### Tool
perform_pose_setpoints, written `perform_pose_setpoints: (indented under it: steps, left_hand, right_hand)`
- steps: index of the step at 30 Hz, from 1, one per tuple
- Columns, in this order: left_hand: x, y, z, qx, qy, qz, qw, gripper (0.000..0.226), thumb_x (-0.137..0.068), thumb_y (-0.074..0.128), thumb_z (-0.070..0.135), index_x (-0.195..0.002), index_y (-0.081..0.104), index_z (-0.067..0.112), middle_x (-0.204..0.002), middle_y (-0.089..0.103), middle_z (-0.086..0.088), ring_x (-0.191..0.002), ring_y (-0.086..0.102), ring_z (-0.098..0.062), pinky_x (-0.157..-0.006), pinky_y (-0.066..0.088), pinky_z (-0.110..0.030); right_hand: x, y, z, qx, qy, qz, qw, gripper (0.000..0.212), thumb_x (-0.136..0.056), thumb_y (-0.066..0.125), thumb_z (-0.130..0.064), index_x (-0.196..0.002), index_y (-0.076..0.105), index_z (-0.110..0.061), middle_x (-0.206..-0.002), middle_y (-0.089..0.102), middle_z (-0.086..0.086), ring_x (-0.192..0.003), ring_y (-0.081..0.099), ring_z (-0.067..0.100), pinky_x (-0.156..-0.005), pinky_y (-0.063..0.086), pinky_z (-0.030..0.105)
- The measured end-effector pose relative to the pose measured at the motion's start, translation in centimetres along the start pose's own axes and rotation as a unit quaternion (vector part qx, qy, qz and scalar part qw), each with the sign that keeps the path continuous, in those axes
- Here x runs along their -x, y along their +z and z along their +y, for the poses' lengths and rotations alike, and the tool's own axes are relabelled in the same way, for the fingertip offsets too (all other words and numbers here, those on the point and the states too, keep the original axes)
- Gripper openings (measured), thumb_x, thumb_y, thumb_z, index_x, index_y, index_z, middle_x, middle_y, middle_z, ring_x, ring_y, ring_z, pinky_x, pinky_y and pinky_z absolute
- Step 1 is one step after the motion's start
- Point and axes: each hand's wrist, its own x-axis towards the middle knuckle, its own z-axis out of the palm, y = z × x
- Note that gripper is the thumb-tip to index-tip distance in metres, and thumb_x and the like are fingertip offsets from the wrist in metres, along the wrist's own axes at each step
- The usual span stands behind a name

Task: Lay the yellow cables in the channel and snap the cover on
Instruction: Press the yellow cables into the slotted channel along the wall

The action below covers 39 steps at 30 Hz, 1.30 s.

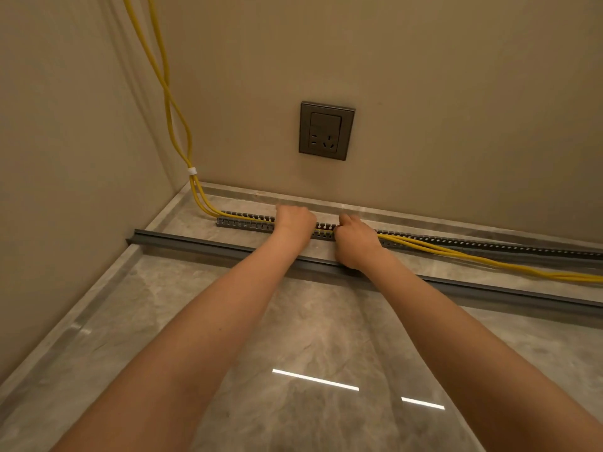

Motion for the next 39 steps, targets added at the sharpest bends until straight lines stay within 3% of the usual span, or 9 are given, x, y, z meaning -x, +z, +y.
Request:
perform_pose_setpoints:
  steps: [5,8,12,15,18,27,32,35,39]
  left_hand:
    - [-0.1,-1.2,4.2,0.028,0.081,0.012,0.996,0.033,-0.096,0.042,0.01,-0.127,0.053,0.005,-0.132,0.056,-0.011,-0.124,0.053,-0.028,-0.098,0.044,-0.034]
    - [-0.3,-1.2,4.1,0.018,0.067,0.018,0.997,0.034,-0.099,0.035,0.005,-0.126,0.055,0.002,-0.133,0.056,-0.014,-0.125,0.051,-0.03,-0.099,0.044,-0.036]
    - [-0.3,-0.7,4.2,-0.008,0.067,0.039,0.997,0.035,-0.099,0.032,0.001,-0.126,0.054,0.001,-0.132,0.056,-0.014,-0.124,0.052,-0.03,-0.098,0.046,-0.036]
    - [-0.7,-0.4,5.2,-0.013,0.066,0.022,0.997,0.036,-0.099,0.033,-0.002,-0.127,0.054,0.001,-0.132,0.056,-0.013,-0.125,0.051,-0.029,-0.1,0.047,-0.037]
    - [-1.0,-0.1,6.3,-0.014,0.063,-0.01,0.998,0.036,-0.097,0.037,-0.006,-0.128,0.054,-0.001,-0.132,0.055,-0.014,-0.125,0.051,-0.031,-0.101,0.047,-0.043]
    - [-0.2,-0.5,5.6,-0.021,0.046,-0.003,0.999,0.033,-0.097,0.04,-0.001,-0.127,0.054,0.002,-0.132,0.056,-0.012,-0.124,0.053,-0.027,-0.097,0.046,-0.033]
    - [-0.1,-1.5,7.4,0.023,0.017,0.003,1.0,0.035,-0.097,0.039,0.003,-0.131,0.048,0.005,-0.134,0.052,-0.012,-0.124,0.051,-0.03,-0.104,0.038,-0.046]
    - [0.0,-1.5,9.8,0.079,0.068,0.033,0.994,0.036,-0.097,0.036,0.0,-0.132,0.046,0.0,-0.133,0.05,-0.016,-0.126,0.047,-0.032,-0.101,0.042,-0.039]
    - [0.1,-1.3,10.4,0.118,0.061,0.026,0.991,0.038,-0.095,0.041,-0.003,-0.132,0.045,-0.003,-0.133,0.048,-0.018,-0.126,0.047,-0.032,-0.1,0.044,-0.038]
  right_hand:
    - [0.6,0.9,1.0,-0.067,-0.011,0.009,0.998,0.044,-0.087,0.055,-0.024,-0.127,0.052,-0.006,-0.129,0.046,0.011,-0.125,0.037,0.026,-0.1,0.038,0.034]
    - [0.8,0.5,1.9,-0.11,-0.011,-0.012,0.994,0.036,-0.082,0.052,-0.011,-0.116,0.059,0.0,-0.124,0.049,0.017,-0.123,0.037,0.03,-0.1,0.037,0.033]
    - [1.5,0.5,3.6,-0.176,-0.033,-0.009,0.984,0.06,-0.077,0.05,0.001,-0.136,0.046,-0.008,-0.133,0.049,0.016,-0.126,0.043,0.031,-0.103,0.037,0.032]
    - [2.2,0.7,4.9,-0.145,-0.002,0.047,0.988,0.053,-0.084,0.046,0.0,-0.136,0.047,-0.007,-0.134,0.047,0.012,-0.123,0.047,0.03,-0.101,0.043,0.036]
    - [2.8,0.7,6.1,-0.098,0.019,0.079,0.992,0.037,-0.087,0.045,-0.001,-0.121,0.06,-0.001,-0.123,0.054,0.014,-0.111,0.053,0.033,-0.093,0.047,0.038]
    - [2.4,0.3,6.2,-0.066,0.021,0.014,0.998,0.036,-0.082,0.049,-0.008,-0.117,0.056,-0.004,-0.118,0.058,0.015,-0.108,0.056,0.032,-0.085,0.047,0.034]
    - [1.9,-0.3,6.4,-0.057,0.014,-0.017,0.998,0.031,-0.084,0.051,-0.013,-0.113,0.058,-0.004,-0.115,0.06,0.016,-0.106,0.057,0.032,-0.078,0.042,0.031]
    - [1.9,0.5,7.4,-0.151,0.02,0.016,0.988,0.028,-0.082,0.055,-0.012,-0.108,0.062,-0.004,-0.111,0.066,0.016,-0.104,0.06,0.033,-0.074,0.039,0.028]
    - [2.7,0.9,8.6,-0.361,0.04,0.035,0.931,0.055,-0.075,0.044,0.017,-0.126,0.056,-0.001,-0.126,0.061,0.018,-0.12,0.056,0.028,-0.097,0.043,0.026]
